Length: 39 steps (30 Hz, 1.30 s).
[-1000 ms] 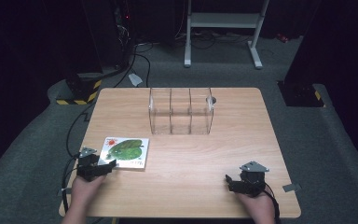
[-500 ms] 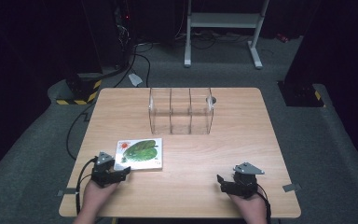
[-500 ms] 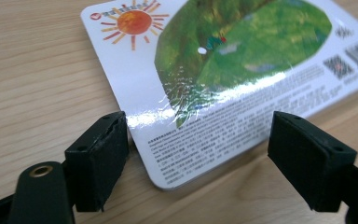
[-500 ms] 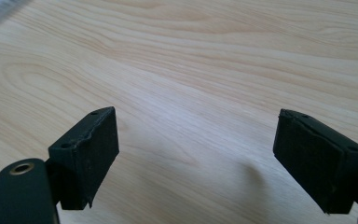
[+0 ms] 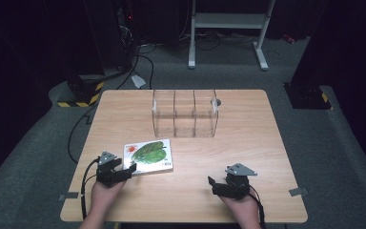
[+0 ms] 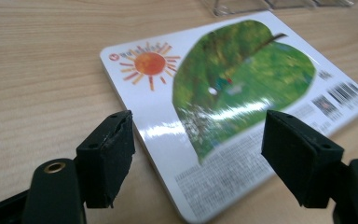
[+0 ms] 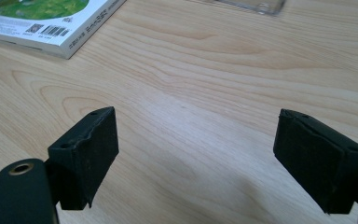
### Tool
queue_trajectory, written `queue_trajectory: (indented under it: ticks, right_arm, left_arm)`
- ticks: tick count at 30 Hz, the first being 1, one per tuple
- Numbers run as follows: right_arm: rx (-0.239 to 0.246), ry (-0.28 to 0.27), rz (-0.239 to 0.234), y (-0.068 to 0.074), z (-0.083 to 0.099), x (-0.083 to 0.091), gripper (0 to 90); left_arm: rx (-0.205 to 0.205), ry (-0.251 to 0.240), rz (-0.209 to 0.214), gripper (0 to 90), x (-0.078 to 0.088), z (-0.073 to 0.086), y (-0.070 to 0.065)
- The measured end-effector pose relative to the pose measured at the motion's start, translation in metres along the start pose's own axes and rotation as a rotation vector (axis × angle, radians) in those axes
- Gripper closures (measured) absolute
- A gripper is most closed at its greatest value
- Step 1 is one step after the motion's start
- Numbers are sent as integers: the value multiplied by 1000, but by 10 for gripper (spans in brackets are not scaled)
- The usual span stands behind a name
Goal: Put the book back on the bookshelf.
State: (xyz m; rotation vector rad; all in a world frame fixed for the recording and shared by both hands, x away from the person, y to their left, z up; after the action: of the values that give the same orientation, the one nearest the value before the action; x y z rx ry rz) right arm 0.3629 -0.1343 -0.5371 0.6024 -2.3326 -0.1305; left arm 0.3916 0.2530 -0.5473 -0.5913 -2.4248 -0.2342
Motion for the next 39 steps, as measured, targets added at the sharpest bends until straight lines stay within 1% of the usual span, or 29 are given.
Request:
queue_trajectory:
  ticks: [1, 2, 4, 5, 6, 7, 8, 9, 10, 12, 14, 15, 16, 17, 18, 19, 20, 24, 26, 27, 29, 31, 32, 33, 34, 35, 36, 38, 39]
  right_arm:
    - [0, 2, 1, 3, -1, -3, 142]
    - [0, 2, 1, 3, -1, -3, 142]
    - [20, 9, -2, 11, -4, -11, 149]
    - [18, 9, -7, 15, -5, -13, 153]
    - [16, 13, -13, 18, -6, -15, 155]
    - [16, 13, -13, 18, -6, -15, 155]
    - [21, 15, -15, 23, -8, -20, 164]
    - [21, 15, -15, 23, -8, -20, 164]
    - [15, 14, -27, 29, -10, -24, 170]
    - [21, 13, -30, 34, -11, -28, 176]
    - [29, 16, -37, 38, -12, -32, 176]
    - [23, 21, -38, 41, -12, -33, 177]
    - [22, 24, -41, 43, -12, -34, 179]
    - [21, 27, -43, 45, -12, -36, 182]
    - [17, 30, -48, 47, -12, -37, 182]
    - [17, 30, -48, 47, -12, -37, 182]
    - [24, 34, -50, 51, -12, -38, 186]
    - [33, 26, -58, 58, -11, -39, 206]
    - [34, 32, -59, 58, -10, -41, 211]
    - [33, 36, -60, 57, -9, -42, 213]
    - [16, 46, -57, 56, -7, -42, 212]
    - [15, 45, -60, 54, -6, -41, 213]
    - [16, 43, -57, 54, -6, -41, 213]
    - [12, 44, -56, 53, -5, -40, 213]
    - [22, 46, -55, 52, -4, -39, 213]
    - [22, 46, -55, 52, -4, -39, 213]
    - [14, 54, -57, 50, -1, -37, 213]
    - [11, 62, -57, 47, 1, -37, 210]
    - [-6, 90, -64, 43, 6, -35, 198]
  left_arm:
    - [6, 6, -6, 267, -4, -2, 2]
    - [6, 6, -6, 273, -4, -2, 2]
    - [34, 46, -12, 273, -14, -3, 6]
    - [34, 46, -12, 275, -14, -3, 6]
    - [46, 59, -9, 268, -17, -2, 6]
    - [29, 56, -19, 268, -17, -2, 6]
    - [25, 56, -19, 272, -17, -2, 6]
    - [25, 56, -19, 278, -17, -2, 6]
    - [18, 55, -12, 279, -17, -2, 5]
    - [2, 52, -3, 285, -18, -2, 1]
    - [0, 53, 1, 293, -18, -2, 0]
    - [-4, 52, 7, 300, -18, -3, -2]
    - [-9, 51, 14, 305, -18, -4, -7]
    - [-9, 51, 14, 309, -18, -4, -7]
    - [-32, 51, 32, 312, -19, -5, -15]
    - [-32, 51, 32, 313, -19, -5, -15]
    - [-46, 49, 52, 313, -21, -7, -27]
    - [-104, 49, 83, 314, -22, -10, -48]
    - [-121, 49, 106, 319, -24, -12, -59]
    - [-121, 49, 106, 322, -24, -12, -59]
    - [-134, 46, 138, 327, -26, -14, -73]
    - [-154, 43, 156, 323, -27, -15, -84]
    - [-166, 41, 156, 322, -28, -16, -89]
    - [-164, 40, 160, 319, -28, -17, -95]
    - [-175, 38, 162, 314, -29, -18, -99]
    - [-175, 38, 162, 311, -29, -18, -99]
    - [-182, 31, 169, 311, -31, -19, -105]
    - [-176, 32, 170, 315, -31, -19, -107]
    - [-153, 27, 159, 315, -31, -19, -110]
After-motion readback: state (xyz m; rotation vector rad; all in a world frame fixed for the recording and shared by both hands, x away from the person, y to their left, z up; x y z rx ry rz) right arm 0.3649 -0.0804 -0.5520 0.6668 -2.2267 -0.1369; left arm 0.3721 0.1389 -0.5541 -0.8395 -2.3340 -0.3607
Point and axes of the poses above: each handheld gripper's, and its own axes: x roughly backward along the jaws, z roughly out of its underside, y roughly to its left, the point moved 5 cm from there along -x, roughly forward along the jaws, and after that the axes turned 14 degrees about -x, right-handed, at the moved point
